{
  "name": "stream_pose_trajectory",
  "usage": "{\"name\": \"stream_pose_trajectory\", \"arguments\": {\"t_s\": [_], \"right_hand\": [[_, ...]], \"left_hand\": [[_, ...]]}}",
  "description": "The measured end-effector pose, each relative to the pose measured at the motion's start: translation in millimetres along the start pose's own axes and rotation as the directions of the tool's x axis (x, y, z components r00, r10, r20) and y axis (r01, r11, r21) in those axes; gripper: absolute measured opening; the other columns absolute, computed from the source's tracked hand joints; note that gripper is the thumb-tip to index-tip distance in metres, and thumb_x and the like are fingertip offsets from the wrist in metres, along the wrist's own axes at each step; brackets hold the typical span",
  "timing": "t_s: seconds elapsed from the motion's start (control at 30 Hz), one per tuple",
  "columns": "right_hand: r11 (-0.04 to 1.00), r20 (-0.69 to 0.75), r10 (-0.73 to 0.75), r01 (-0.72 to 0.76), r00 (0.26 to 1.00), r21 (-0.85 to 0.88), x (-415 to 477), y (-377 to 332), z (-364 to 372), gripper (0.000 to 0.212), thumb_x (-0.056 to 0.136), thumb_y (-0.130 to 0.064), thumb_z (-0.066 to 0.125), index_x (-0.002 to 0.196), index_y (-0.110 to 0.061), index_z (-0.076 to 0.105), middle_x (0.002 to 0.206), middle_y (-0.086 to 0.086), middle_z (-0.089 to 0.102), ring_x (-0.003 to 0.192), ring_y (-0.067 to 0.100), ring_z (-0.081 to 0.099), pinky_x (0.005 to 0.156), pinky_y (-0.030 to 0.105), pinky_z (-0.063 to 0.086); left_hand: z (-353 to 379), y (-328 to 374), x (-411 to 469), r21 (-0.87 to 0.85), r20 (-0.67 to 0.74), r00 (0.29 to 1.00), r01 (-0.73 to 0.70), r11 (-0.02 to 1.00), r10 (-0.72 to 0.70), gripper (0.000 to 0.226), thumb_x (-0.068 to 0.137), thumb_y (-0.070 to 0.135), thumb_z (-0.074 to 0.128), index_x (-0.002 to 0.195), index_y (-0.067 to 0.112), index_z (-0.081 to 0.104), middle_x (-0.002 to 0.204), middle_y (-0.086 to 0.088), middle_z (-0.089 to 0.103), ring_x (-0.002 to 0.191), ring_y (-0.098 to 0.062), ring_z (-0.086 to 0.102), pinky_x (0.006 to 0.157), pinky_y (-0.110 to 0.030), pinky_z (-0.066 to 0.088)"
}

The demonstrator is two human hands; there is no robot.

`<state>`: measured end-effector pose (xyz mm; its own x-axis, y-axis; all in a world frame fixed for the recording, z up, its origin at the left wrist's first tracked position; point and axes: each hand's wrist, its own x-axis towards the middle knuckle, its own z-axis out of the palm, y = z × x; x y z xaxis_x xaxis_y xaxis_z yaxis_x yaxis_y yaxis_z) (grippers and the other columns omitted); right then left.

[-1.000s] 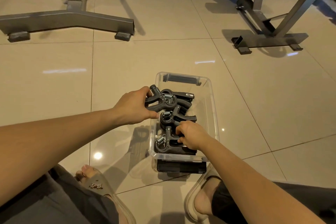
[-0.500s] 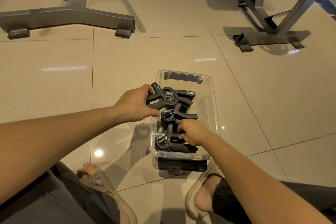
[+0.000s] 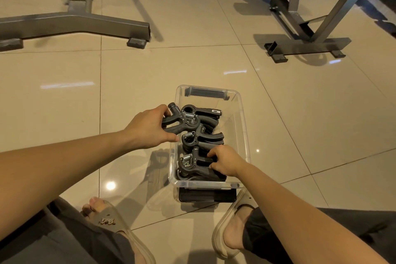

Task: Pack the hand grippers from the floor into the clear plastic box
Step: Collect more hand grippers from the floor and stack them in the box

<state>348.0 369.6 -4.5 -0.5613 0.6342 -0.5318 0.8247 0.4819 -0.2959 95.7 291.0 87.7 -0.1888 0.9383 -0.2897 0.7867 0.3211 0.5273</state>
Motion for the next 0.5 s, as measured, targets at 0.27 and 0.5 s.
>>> {"name": "stream_pose_trajectory", "arguments": {"t_s": [0.27, 0.5], "right_hand": [[0.985, -0.07, -0.107, 0.096, 0.992, -0.147, -1.1, -5.8, 2.7, 0.034, 0.095, -0.025, 0.065, 0.127, -0.015, 0.067, 0.122, 0.006, 0.065, 0.113, 0.027, 0.06, 0.094, 0.037, 0.05], [0.998, -0.07, -0.067, 0.067, 0.995, -0.005, 1.8, -3.9, 2.7, 0.031, 0.094, -0.023, 0.069, 0.124, -0.017, 0.071, 0.122, 0.0, 0.066, 0.112, 0.022, 0.061, 0.094, 0.03, 0.048]], "left_hand": [[-1.4, 2.9, -0.6, -0.011, -0.005, 1.0, -0.014, 1.0, 0.014, 0.062, 0.069, 0.052, 0.086, 0.112, 0.023, 0.051, 0.105, 0.005, 0.065, 0.088, -0.021, 0.063, 0.075, -0.036, 0.051], [2.6, 0.2, 0.9, -0.004, 0.016, 1.0, -0.018, 1.0, 0.018, 0.063, 0.068, 0.052, 0.087, 0.112, 0.025, 0.051, 0.103, 0.005, 0.065, 0.088, -0.021, 0.063, 0.079, -0.037, 0.053]]}}
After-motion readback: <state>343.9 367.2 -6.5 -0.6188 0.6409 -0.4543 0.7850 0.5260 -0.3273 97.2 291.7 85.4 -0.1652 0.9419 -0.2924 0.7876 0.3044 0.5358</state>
